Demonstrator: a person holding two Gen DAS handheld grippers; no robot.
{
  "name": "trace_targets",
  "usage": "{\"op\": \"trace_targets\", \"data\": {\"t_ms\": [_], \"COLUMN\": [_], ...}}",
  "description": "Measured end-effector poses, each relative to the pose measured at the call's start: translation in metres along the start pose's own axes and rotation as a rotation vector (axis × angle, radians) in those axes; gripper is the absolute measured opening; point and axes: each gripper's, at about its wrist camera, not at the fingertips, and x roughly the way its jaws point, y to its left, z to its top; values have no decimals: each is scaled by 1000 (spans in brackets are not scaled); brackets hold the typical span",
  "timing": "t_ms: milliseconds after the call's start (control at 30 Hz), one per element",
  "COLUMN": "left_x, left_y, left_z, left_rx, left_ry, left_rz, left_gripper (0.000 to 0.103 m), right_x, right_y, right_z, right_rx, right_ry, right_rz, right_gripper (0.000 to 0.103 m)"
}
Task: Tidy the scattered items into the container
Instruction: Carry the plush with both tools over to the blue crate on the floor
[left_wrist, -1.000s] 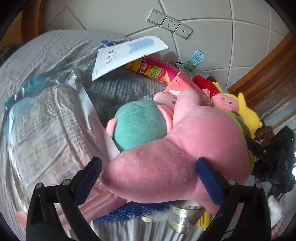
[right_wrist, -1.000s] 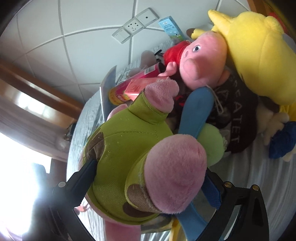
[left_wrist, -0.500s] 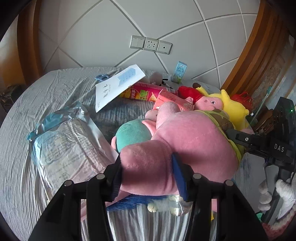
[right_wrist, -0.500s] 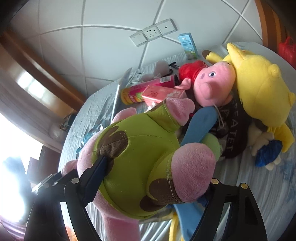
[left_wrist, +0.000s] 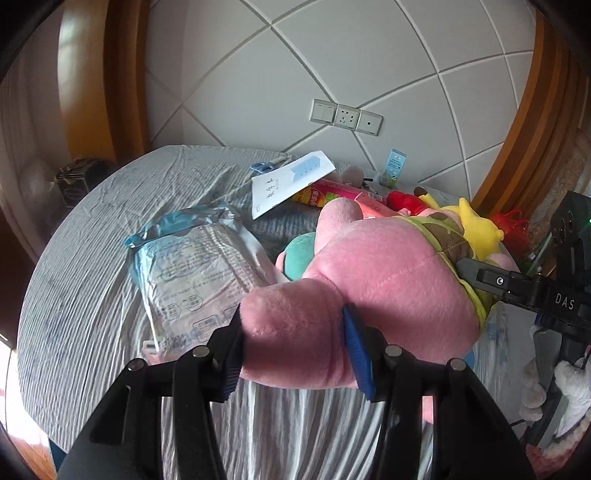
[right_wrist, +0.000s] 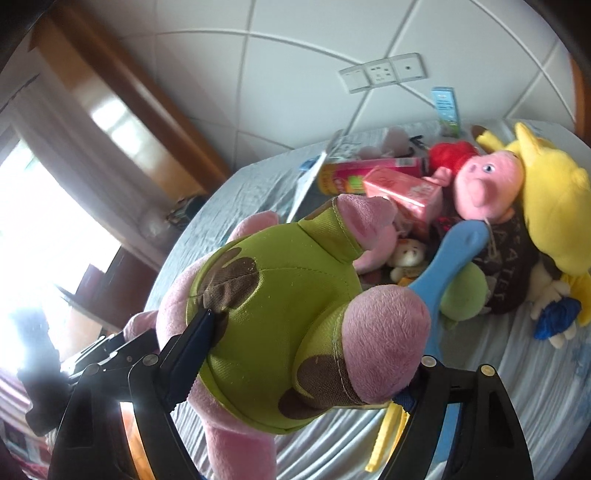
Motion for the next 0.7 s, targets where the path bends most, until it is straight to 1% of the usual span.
{"op": "trace_targets", "data": {"t_ms": [67,200,300,467,567,700], "left_x": [-10,-33,-53,-92,-120,-163], "left_y": [3,16,32,63,83,113], "left_z": [-10,-38,-60,-100,-124,-159], "left_rx": [-40,-123,-206,-322,-388,-469], "left_ry": [-11,-27,-40,-70,-99,-145], "left_rz": [32,117,184,288,350,435], "left_gripper": [48,49,49,49,49,49], "right_x": [0,11,23,41,50,58], "right_y": [7,29,51,101,140,202], "right_z": [-4,-12,-22,-45,-61,-89], "right_rx": [-41,-129,-189,-304,-380,-480], "right_ry": [12,72,119,196,230,269], "right_rz": [29,101,160,260,324,410], "right_gripper": [82,82,82,82,82,82]}}
